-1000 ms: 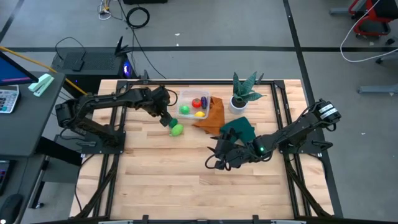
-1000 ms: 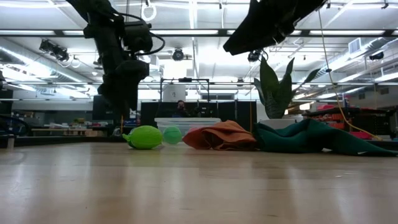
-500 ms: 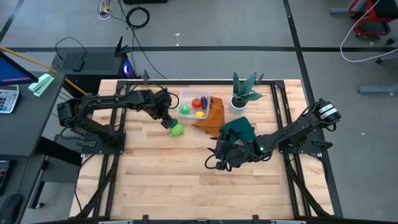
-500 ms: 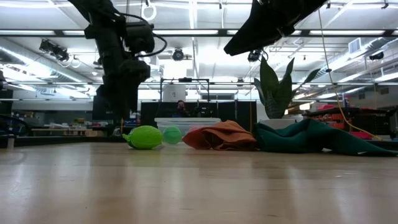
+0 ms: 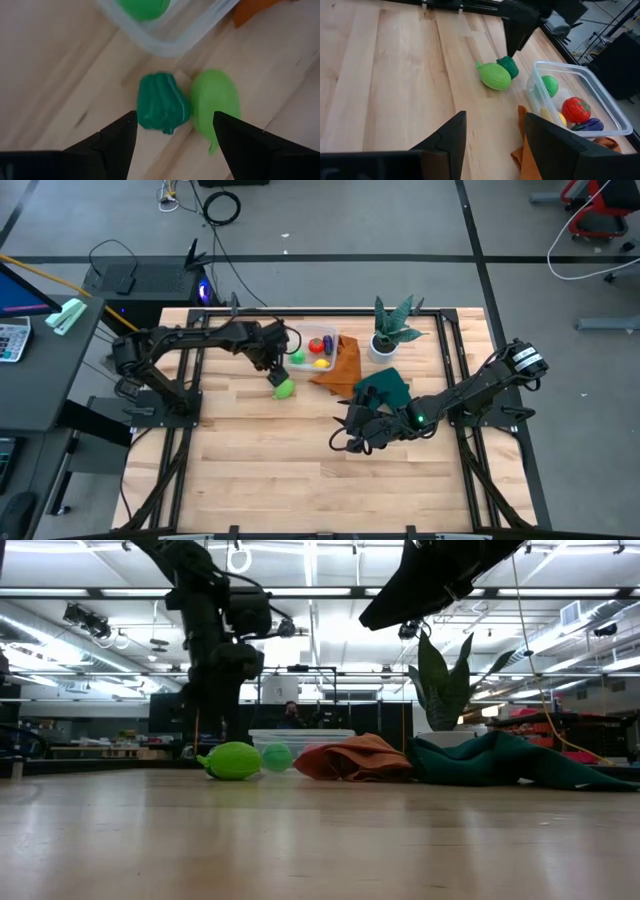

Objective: Pick and placing Produce into tupperware
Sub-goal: Put the green bell pepper into the transparent container

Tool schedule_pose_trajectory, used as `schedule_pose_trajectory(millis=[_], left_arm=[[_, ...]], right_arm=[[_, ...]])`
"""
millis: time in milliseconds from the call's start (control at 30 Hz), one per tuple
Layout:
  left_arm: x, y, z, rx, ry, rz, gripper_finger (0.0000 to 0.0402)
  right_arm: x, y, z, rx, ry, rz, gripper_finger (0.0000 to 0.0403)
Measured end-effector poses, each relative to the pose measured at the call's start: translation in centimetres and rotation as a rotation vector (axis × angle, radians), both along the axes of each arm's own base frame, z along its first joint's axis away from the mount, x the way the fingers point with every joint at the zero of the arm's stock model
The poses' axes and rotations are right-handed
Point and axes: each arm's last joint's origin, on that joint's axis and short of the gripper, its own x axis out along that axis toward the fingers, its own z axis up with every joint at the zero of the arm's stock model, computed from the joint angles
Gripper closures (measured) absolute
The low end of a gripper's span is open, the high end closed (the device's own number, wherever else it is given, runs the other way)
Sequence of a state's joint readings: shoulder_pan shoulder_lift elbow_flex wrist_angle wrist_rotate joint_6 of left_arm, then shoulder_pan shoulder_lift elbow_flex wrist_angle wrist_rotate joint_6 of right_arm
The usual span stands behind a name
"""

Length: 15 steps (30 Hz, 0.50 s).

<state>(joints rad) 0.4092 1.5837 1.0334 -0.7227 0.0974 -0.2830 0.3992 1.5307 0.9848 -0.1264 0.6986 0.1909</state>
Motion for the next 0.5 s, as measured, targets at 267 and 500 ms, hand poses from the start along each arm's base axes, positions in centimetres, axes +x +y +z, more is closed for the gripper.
schedule_pose_trajectory(millis=[267, 500], left_arm=[[1.2, 0.6, -0.9, 0.000, 0.057, -0.071, 0.0130], [1.4, 0.8, -1.9, -0.012, 0.106, -0.093, 0.0111]], right_arm=[[0.1, 0.0, 0.1, 0.006, -0.010, 0.000, 0.0238], [0.1, 0.1, 0.1, 0.012, -0.017, 0.004, 0.0239]])
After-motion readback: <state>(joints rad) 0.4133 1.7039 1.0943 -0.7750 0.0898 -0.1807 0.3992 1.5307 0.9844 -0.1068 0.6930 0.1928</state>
